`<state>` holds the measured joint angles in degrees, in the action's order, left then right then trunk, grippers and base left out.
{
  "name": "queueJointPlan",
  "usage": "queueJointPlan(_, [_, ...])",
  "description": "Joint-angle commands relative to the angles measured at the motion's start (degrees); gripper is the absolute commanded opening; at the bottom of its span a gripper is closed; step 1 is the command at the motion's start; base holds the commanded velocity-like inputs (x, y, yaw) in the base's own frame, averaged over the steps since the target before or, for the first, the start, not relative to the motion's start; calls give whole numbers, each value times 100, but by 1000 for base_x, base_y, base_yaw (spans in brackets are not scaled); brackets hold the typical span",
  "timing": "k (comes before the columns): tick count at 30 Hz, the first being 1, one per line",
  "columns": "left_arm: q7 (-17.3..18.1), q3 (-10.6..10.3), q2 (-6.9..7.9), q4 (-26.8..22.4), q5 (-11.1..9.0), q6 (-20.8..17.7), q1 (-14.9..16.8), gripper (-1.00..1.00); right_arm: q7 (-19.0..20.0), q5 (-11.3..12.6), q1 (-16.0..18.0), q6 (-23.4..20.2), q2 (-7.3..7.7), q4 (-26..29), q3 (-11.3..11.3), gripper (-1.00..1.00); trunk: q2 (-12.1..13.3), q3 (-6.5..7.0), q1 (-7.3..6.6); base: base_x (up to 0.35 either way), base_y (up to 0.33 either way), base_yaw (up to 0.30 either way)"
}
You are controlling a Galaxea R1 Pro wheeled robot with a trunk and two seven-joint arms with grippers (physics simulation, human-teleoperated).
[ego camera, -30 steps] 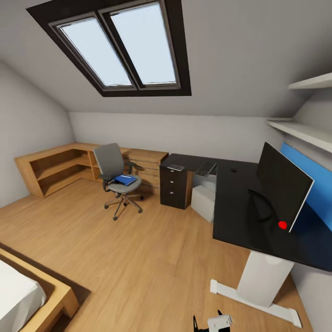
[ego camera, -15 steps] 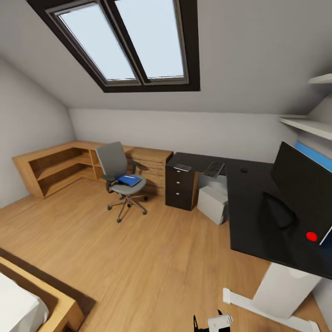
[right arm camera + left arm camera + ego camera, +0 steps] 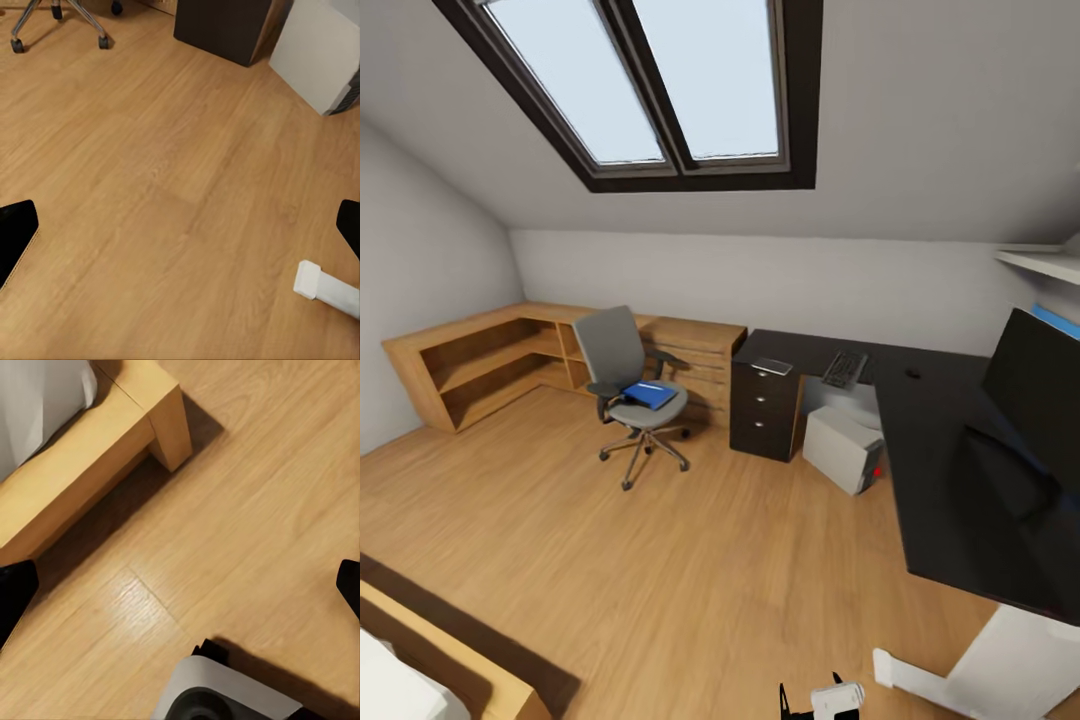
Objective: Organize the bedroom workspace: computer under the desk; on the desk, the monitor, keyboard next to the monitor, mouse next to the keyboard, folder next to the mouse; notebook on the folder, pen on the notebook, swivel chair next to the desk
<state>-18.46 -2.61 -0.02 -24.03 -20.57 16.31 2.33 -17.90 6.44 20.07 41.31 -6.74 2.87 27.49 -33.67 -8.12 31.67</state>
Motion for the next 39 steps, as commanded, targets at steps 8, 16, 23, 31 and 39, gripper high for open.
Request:
queueJointPlan(8, [-26, -29, 2, 3, -35, 21, 4, 100, -10, 59, 6, 26, 3, -6, 42, 100, -8, -2, 5, 289, 210, -29])
queueJointPlan(16, [-26, -29, 1, 3, -35, 21, 4, 100, -8, 59, 6, 26, 6, -6, 38, 100, -8, 44, 5, 289, 209, -153])
queueJointPlan(23, [-26, -29, -5, 3, -35, 20, 4, 100, -9, 59, 6, 26, 6, -6, 38, 100, -8, 89, 5, 289, 210, -187])
queueJointPlan(31, [-26, -29, -7, 3, -35, 21, 4, 100, -12, 67, 6, 21, 6, -6, 29, 100, -8, 131, 5, 185, 114, -241])
queueJointPlan(39, [-26, -29, -7, 3, -35, 20, 4, 100, -12, 68, 6, 18, 6, -6, 29, 100, -8, 164, 5, 78, 5, -269])
